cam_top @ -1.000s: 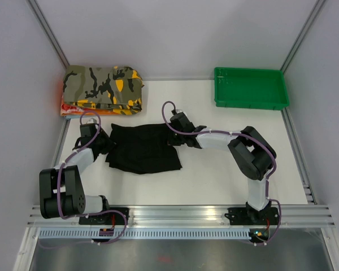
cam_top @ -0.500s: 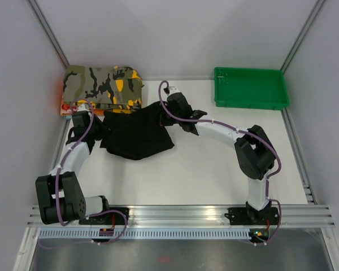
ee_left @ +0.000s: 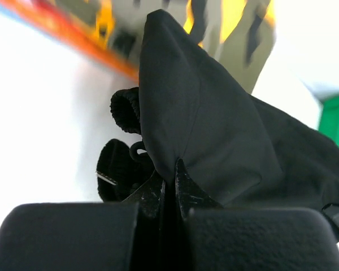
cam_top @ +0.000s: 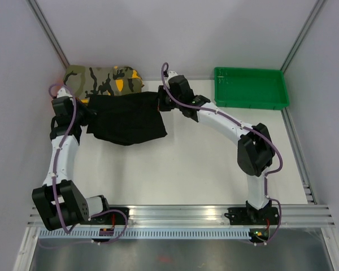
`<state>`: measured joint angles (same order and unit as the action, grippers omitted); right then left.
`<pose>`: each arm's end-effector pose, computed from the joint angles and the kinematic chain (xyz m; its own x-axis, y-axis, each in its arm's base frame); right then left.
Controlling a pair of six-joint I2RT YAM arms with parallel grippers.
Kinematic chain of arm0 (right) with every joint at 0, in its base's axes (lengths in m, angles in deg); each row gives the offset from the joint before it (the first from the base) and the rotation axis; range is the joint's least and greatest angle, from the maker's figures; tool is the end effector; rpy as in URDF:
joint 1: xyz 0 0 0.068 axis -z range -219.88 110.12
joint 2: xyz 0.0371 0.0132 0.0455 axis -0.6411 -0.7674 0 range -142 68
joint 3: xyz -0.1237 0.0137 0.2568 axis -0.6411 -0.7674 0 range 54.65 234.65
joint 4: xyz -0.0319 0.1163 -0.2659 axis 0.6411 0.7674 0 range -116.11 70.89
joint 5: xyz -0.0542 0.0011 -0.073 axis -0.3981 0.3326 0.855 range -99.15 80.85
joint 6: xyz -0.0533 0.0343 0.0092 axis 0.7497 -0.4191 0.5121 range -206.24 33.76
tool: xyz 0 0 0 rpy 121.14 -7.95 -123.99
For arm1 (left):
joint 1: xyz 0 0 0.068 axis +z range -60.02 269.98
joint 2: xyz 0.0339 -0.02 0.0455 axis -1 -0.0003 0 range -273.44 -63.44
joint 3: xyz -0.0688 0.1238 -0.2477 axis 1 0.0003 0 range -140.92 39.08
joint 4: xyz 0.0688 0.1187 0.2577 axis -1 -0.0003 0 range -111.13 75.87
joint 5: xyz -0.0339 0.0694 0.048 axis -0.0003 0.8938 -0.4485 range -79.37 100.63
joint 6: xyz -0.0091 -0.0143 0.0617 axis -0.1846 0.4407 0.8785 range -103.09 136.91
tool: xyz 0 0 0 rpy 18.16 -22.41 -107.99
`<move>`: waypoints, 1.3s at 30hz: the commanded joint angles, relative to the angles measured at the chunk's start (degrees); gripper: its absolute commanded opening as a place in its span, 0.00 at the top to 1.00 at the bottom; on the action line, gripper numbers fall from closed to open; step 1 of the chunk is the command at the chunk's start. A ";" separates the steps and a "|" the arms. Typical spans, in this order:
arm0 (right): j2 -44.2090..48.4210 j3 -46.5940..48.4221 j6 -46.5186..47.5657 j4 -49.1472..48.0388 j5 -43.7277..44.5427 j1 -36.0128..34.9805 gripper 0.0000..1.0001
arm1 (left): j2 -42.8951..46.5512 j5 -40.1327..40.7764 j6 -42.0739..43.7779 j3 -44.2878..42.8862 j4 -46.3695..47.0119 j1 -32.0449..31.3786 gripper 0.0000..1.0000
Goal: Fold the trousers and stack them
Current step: Neatly place the folded trousers to the corner
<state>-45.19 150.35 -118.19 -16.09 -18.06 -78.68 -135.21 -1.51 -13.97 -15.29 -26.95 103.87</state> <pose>0.4010 0.3324 0.2852 -0.6896 0.1164 -0.7148 -0.4257 0.7334 0.5300 0.3149 0.0672 0.2892 -0.3895 -0.6131 -0.6873 -0.3008 0.7900 -0.5342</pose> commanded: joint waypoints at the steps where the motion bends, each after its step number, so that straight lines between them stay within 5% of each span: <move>1: -1.59 10.01 1.45 1.66 -2.78 0.22 1.00 | 1.72 -2.62 1.60 -7.93 0.25 2.89 0.98; 9: -15.38 36.96 0.92 -2.54 -7.85 0.40 1.00 | -5.21 5.35 1.61 -21.20 4.11 3.69 0.98; 12: -23.03 45.24 -0.66 -8.16 -9.47 0.57 1.00 | -6.19 9.49 0.73 -18.86 10.60 4.30 0.98; 17: -30.94 46.50 -7.25 -20.02 -6.04 2.59 1.00 | -7.59 11.62 -2.17 -13.14 23.95 8.16 0.98; 23: -38.33 51.61 -7.44 -24.96 -4.28 3.39 1.00 | -16.20 2.49 -15.00 -6.89 43.03 16.16 0.98; 31: -40.97 52.13 -5.94 -29.61 -2.34 3.48 1.00 | -29.21 -8.15 -10.78 -17.61 51.92 16.78 0.98; 39: -40.10 53.80 -4.09 -35.06 1.34 3.74 1.00 | -39.05 -12.90 -20.45 -23.49 62.48 16.61 0.98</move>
<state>-86.70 200.64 -124.46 -43.61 -21.84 -77.11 -171.01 -14.96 -29.64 -33.89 25.18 118.67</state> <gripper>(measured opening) 0.017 0.049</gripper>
